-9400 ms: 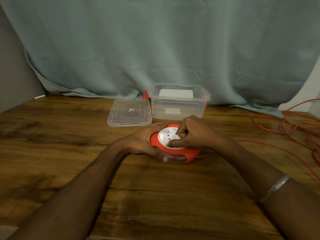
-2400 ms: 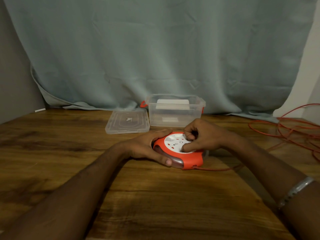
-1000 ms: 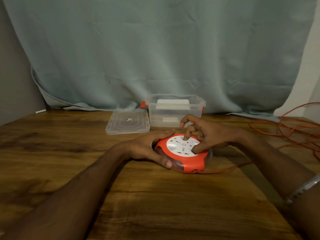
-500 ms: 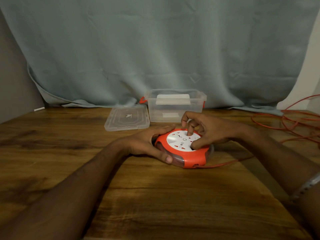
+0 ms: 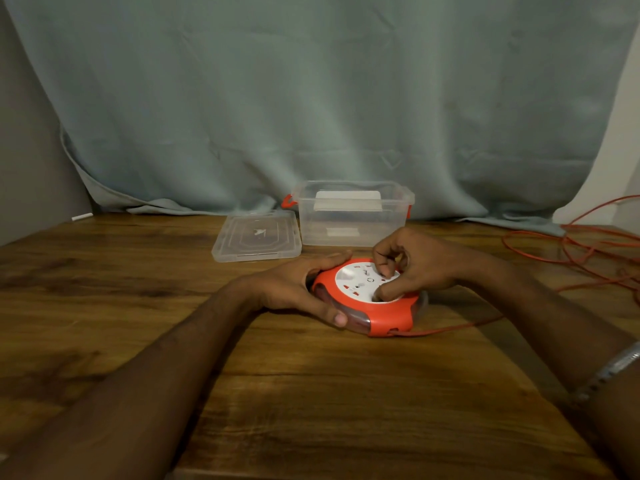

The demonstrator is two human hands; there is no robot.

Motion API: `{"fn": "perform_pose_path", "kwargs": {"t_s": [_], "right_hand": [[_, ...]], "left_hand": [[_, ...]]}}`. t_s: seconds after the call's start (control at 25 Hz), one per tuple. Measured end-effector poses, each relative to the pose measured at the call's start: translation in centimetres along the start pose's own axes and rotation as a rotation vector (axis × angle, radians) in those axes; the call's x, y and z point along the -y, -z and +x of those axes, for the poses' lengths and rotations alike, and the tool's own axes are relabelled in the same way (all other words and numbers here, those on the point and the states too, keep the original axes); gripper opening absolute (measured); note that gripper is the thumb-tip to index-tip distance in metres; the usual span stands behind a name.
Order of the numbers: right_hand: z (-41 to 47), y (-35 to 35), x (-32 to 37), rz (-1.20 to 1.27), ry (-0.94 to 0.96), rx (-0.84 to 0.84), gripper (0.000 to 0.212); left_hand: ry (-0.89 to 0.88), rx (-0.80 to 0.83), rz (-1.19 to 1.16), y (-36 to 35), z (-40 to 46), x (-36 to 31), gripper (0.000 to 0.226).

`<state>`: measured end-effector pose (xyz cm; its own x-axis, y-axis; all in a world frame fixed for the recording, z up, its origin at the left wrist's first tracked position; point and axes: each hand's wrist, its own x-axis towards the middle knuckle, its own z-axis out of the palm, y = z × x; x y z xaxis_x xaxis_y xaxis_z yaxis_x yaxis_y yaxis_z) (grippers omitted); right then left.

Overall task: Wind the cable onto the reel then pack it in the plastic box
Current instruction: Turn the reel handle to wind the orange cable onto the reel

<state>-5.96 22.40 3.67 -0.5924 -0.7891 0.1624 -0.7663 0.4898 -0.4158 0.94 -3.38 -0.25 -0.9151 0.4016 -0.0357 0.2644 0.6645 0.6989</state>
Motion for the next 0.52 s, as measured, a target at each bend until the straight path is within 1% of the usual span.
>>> {"fn": "perform_pose_path", "kwargs": {"t_s": [0.16, 0.24, 0.4, 0.48, 0.52], "right_hand": [[0.2, -0.2, 0.6, -0.076, 0.009, -0.053, 0.053], [0.2, -0.3, 0.9, -0.098, 0.022, -0.073, 0.059], [0.2, -0.6, 1.3, -0.097, 0.046, -0.087, 0.066], [0.3, -0.6, 1.2, -0.117, 0.051, -0.09, 0.064], [0.3, -0.5, 1.2, -0.123, 0.06, -0.091, 0.059]], "left_hand": [[-0.005, -0.024, 0.027, -0.1, 0.0, -0.1, 0.119], [-0.008, -0.017, 0.021, -0.1, 0.0, -0.1, 0.115], [-0.018, 0.013, 0.012, 0.1, 0.2, 0.2, 0.119], [-0.017, 0.001, 0.016, 0.1, 0.1, 0.2, 0.119], [-0.017, -0.005, 0.012, 0.0, 0.1, 0.2, 0.119]]}}
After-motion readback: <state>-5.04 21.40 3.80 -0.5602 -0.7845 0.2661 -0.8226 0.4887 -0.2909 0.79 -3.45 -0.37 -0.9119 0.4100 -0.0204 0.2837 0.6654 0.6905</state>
